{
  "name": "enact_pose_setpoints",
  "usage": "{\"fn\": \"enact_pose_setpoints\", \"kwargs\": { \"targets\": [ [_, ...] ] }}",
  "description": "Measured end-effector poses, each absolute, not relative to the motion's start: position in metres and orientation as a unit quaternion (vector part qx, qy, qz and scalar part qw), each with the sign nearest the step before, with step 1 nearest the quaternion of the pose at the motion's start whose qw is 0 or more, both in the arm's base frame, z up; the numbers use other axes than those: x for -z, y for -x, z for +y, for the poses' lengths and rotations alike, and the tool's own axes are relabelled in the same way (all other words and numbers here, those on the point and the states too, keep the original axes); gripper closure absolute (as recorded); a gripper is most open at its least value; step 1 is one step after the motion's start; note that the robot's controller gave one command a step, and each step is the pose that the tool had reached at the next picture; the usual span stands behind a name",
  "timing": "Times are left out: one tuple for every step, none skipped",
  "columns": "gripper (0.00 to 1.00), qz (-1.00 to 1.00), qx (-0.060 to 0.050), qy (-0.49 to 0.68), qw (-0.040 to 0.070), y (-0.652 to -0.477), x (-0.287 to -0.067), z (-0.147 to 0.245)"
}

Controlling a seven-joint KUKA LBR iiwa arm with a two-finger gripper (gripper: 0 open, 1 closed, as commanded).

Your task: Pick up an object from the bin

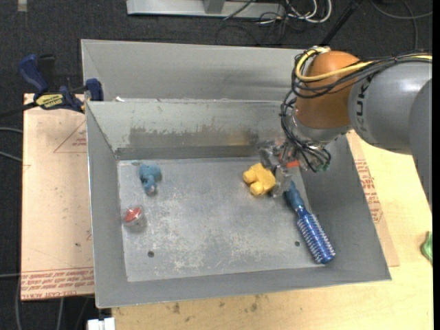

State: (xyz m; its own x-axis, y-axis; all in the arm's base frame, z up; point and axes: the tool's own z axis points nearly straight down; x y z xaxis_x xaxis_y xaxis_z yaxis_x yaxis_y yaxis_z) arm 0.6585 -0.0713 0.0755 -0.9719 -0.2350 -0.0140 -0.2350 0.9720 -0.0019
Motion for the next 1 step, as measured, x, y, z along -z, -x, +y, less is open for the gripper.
{"fn": "enact_pose_setpoints", "kwargs": {
  "targets": [
    [1.00,0.991,0.001,0.135,0.006,-0.6312,-0.2190,-0.0587]
  ]
}}
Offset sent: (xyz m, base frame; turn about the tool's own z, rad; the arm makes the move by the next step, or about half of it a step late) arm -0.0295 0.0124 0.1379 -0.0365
